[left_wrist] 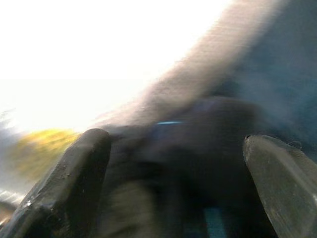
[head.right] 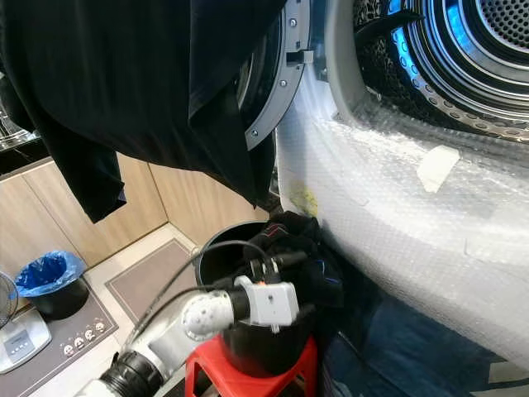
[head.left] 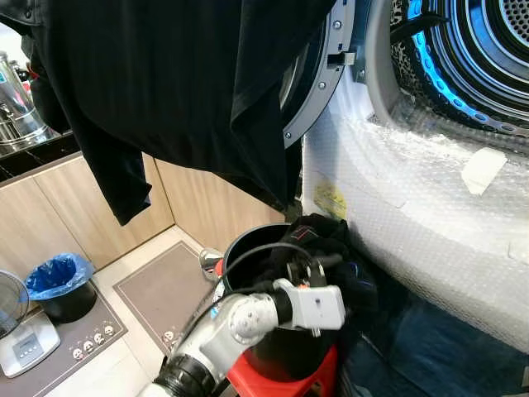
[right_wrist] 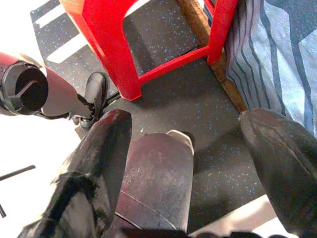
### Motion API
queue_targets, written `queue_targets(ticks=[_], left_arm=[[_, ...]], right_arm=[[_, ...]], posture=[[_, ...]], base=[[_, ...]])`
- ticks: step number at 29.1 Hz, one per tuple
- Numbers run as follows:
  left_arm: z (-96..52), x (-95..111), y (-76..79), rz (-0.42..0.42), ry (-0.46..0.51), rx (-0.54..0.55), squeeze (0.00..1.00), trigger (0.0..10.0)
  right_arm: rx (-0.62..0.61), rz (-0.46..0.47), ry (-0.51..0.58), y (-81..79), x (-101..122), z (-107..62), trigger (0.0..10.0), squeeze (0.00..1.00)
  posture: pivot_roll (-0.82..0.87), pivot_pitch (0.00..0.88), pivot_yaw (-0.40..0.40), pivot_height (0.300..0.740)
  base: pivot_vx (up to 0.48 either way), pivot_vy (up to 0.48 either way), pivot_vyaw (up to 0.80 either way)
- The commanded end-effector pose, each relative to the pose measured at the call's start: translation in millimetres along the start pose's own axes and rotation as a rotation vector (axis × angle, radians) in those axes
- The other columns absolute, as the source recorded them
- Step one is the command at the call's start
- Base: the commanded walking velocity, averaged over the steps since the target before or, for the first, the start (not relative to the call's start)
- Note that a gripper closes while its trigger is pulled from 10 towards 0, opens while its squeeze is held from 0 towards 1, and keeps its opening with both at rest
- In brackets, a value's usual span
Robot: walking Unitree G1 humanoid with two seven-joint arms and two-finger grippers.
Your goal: Clothes washing
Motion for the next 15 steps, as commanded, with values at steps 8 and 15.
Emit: queue_targets(ticks=[8, 15], left_arm=[[1.3, -2, -18.5, -0.035, -0.011, 0.046, 0.0, 10.0], [2.6, -2, 8.5, -0.113, 0.001, -0.086, 0.0, 10.0]], right_arm=[[0.017, 0.014, -0.055, -7.6, -17, -2.2, 10.0, 0.0], [0.011, 0.022, -0.054, -6.8, -17, -2.4, 10.0, 0.0]], posture=[[-0.11, 0.008, 0.066, 0.74], [-0.12, 0.009, 0.068, 0.74]], base=[[0.0, 0.0, 0.0], [0.0, 0.0, 0.0]])
Point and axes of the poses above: a point about 5 cm out from each wrist's last joint towards the gripper, its own z axis pointing out of the wrist towards the gripper, its own x axis along the axis of the wrist's last joint, y = z × x, the point moved 6 cm from there along z, pointing out of the wrist towards the gripper, and after that the axes turned 2 degrees about -z, right-handed, at the moved point
